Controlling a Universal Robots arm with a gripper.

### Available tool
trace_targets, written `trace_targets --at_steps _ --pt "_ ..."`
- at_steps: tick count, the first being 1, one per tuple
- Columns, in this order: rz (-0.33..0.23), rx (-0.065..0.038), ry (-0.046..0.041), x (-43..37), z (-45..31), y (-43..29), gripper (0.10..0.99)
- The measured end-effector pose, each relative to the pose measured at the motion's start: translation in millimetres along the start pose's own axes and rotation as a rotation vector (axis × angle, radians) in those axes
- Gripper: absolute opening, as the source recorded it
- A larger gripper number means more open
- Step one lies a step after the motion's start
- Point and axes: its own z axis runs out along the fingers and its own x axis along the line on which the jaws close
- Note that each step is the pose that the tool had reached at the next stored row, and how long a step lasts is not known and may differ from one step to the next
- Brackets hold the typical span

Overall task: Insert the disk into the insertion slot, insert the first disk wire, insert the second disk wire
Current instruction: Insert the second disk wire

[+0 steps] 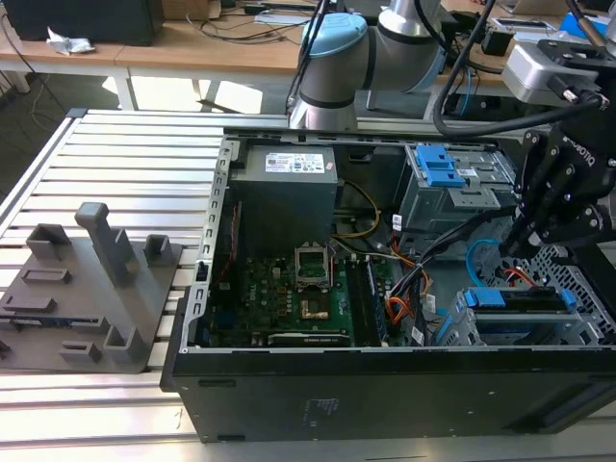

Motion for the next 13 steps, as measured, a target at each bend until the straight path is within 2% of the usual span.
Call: trace_targets --at_steps 6,10,13 --pt "-0.125 0.003 0.0055 -0.1 0.4 0.0 0.239" --pt "-0.162 0.004 -0.0033 -1.9 2.1 0.1 0.239" --pt "-0.181 0.005 -0.006 -5.9 3.7 0.4 0.239"
